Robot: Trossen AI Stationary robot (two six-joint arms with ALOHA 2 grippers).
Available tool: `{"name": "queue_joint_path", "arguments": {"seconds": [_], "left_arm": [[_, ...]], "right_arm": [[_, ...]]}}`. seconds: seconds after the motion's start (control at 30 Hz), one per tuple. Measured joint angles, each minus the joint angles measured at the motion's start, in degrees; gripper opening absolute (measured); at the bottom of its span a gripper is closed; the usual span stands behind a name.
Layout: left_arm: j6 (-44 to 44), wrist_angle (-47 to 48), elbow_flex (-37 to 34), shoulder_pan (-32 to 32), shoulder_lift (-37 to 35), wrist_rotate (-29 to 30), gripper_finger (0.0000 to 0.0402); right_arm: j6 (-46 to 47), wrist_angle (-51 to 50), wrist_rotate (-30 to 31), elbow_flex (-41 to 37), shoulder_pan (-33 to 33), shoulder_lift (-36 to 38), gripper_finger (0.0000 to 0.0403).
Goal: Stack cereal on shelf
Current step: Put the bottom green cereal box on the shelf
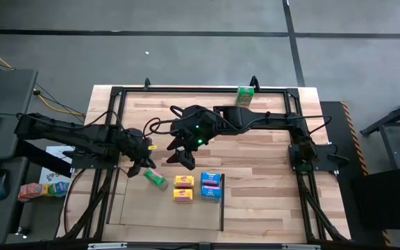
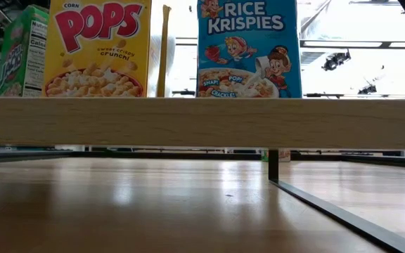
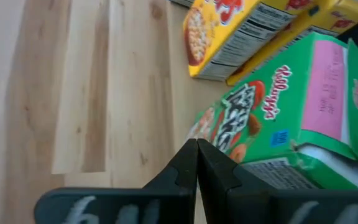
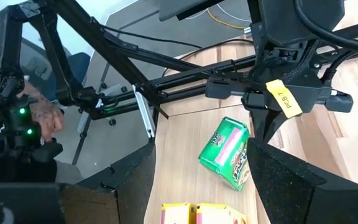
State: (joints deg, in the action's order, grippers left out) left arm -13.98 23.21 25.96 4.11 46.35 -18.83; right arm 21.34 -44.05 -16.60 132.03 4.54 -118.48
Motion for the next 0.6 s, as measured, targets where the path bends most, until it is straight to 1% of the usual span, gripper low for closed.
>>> {"name": "queue_joint_path", "arguments": {"seconds": [0.3,0.6], "left_arm": [[-3.93,-1.22,0.00,4.97,0.00,0.25,0.0000],[-8.23,-1.71,0.00,7.95,0.00,0.38,0.0000]], "right_arm": [[-1.12,-1.84,-0.37,0.00,0.00,0.00,0.0245],[-2.16,-2.64,-0.37,0.00,0.01,0.00,0.0245]]}}
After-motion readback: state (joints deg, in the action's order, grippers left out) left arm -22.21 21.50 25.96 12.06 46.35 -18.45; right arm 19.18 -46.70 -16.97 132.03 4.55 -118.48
